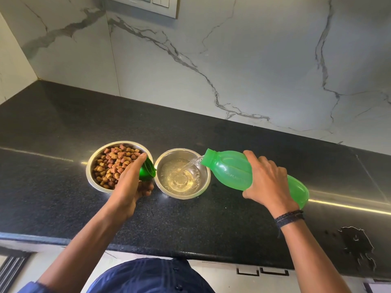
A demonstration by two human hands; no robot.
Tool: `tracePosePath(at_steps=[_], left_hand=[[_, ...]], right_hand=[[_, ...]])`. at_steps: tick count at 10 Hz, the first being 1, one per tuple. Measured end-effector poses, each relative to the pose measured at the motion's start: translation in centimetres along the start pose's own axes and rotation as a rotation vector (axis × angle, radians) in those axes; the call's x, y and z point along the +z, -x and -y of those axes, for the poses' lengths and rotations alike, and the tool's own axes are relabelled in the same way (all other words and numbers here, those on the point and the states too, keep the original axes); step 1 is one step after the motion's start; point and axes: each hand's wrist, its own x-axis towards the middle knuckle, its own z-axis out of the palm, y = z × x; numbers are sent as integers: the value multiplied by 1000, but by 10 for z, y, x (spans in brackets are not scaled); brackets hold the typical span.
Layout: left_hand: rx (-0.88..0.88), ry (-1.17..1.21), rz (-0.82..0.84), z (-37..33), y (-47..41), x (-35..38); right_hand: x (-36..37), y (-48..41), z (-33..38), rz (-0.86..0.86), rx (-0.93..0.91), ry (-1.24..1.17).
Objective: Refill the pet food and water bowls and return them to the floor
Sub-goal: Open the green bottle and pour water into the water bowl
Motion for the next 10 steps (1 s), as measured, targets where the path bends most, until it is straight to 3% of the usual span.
tracePosePath(at_steps=[10], left_hand=[[-9, -5, -3, 0, 5, 0]], right_hand=[[-6, 0, -1, 33, 15, 33]])
